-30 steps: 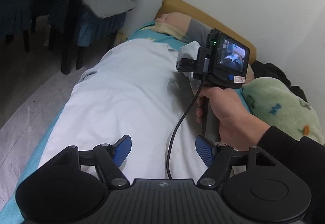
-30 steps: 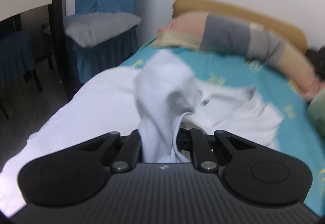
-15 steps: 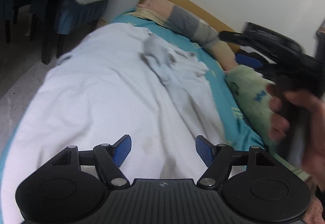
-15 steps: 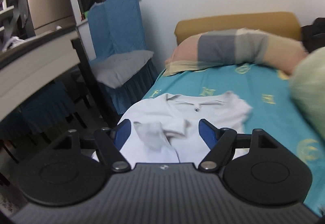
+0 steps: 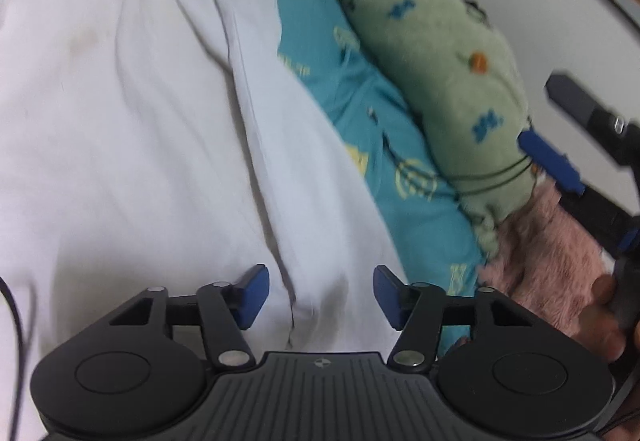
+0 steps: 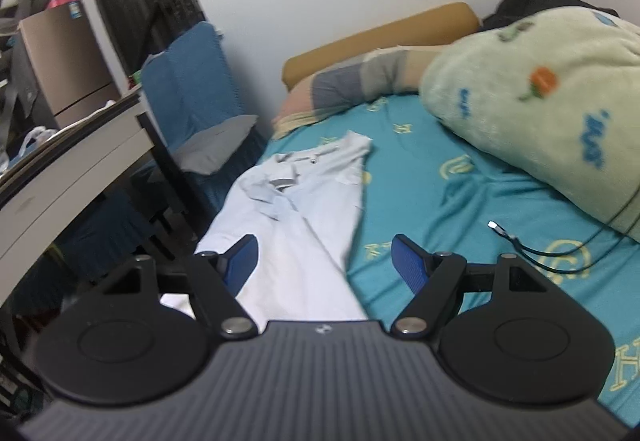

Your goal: Fold clothes

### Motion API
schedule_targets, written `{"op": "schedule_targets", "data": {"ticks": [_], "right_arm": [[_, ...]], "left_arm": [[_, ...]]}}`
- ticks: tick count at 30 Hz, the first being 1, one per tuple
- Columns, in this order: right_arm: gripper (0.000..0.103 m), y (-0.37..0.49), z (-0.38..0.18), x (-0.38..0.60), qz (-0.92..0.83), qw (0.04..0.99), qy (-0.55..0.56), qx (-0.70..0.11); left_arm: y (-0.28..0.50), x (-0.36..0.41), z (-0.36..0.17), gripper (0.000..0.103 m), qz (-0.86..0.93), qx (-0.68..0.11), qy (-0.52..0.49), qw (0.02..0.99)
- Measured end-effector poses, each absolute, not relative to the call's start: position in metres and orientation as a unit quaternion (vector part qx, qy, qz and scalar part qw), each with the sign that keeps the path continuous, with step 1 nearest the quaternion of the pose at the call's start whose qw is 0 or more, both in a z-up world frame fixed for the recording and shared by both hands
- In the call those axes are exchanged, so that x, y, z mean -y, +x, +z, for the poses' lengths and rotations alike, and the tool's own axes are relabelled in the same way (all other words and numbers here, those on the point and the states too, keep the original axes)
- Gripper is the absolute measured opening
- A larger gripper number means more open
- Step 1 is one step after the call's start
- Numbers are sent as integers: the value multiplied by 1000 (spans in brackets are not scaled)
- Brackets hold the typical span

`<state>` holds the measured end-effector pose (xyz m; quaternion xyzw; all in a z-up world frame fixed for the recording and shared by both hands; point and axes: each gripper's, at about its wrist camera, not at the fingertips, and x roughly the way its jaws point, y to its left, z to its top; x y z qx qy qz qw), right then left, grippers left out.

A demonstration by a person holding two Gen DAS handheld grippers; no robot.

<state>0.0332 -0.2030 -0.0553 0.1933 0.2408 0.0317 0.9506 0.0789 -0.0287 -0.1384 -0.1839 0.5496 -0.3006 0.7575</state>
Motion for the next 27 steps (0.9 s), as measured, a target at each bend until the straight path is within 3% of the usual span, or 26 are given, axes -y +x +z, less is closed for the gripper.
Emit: {"op": "schedule_targets", "data": {"ticks": [2, 4, 6, 9, 16, 22, 25, 26, 27], "right_arm": [[75, 35, -57, 214, 21, 951, 205, -229], [76, 41, -60, 220, 24, 948, 224, -224], [76, 46, -64, 226, 32, 944, 243, -220], [76, 53, -70, 230, 40, 940, 251, -227], [76, 52, -70, 236, 41, 941, 263, -209], [76, 52, -70, 234, 46, 942, 254, -213], [76, 51, -71, 230, 45, 945, 239, -219], [76, 50, -72, 228, 45, 946, 234, -221], [76, 49, -72, 226, 46, 947, 228, -223]], "left_arm": [[80, 33, -145, 33, -290, -559, -180, 755], [81, 37, -146, 32, -291, -553, -176, 761], [84, 39, -144, 16, -287, -548, -170, 767], [88, 40, -136, 4, -279, -555, -168, 766], [83, -10, -88, 4, -224, -586, -205, 751], [66, -34, -106, 4, -127, -629, -105, 759], [65, -38, -107, 8, -117, -618, -96, 771], [65, -37, -103, 15, -118, -608, -92, 780], [66, -35, -96, 28, -119, -593, -86, 792]]}}
